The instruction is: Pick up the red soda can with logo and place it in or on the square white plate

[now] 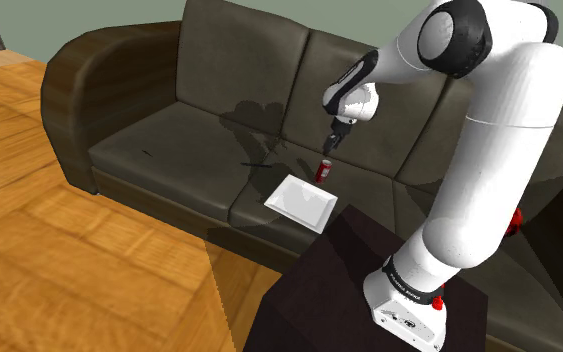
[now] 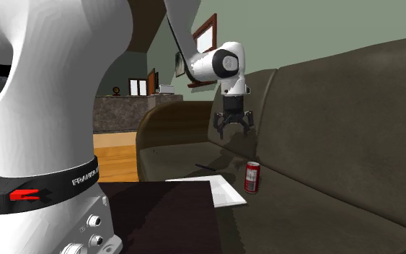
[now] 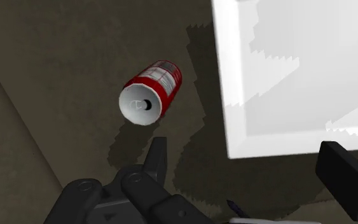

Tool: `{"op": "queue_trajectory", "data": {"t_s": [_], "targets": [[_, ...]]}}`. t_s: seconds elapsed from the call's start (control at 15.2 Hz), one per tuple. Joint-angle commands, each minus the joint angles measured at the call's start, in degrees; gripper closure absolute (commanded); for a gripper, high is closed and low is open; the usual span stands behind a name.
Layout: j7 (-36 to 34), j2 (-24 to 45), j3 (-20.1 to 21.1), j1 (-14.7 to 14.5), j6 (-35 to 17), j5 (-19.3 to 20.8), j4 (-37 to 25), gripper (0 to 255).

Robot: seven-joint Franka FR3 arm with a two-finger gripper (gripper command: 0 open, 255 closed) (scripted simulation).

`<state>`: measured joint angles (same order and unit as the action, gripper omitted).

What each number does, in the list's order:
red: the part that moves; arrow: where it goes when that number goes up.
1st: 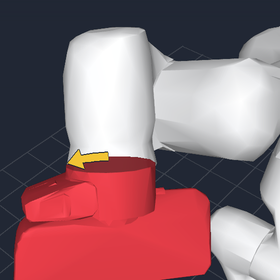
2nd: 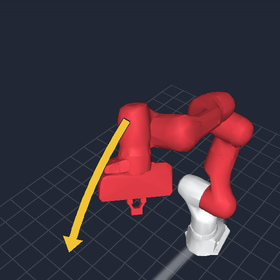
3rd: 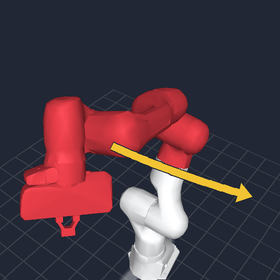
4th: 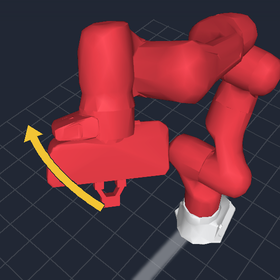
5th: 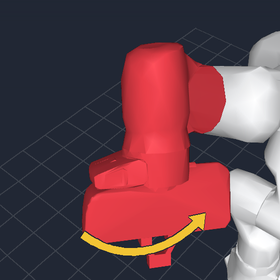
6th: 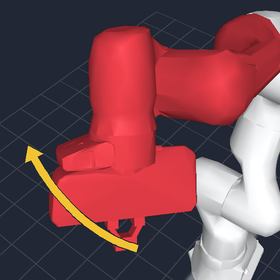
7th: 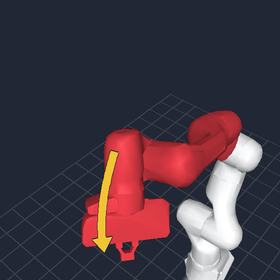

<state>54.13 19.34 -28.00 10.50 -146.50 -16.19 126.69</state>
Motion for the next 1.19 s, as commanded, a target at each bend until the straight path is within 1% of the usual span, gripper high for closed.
{"op": "queue_trajectory", "data": {"t_s": [0.0, 0.2, 0.46, 0.99, 1.12], "targets": [[2.5, 4.3, 1.3, 2.2, -0.5, -2.4, -3.1, 0], [5.5, 10.9, 3.4, 5.9, -1.0, -5.1, -8.4, 0], [8.1, 19.5, 5.6, 10.4, -1.0, -7.1, -16.3, 0], [9.5, 25.2, 8.0, 12.6, -3.7, -9.0, -19.4, 0], [9.5, 25.5, 8.2, 12.8, -3.9, -9.2, -19.6, 0]]}}
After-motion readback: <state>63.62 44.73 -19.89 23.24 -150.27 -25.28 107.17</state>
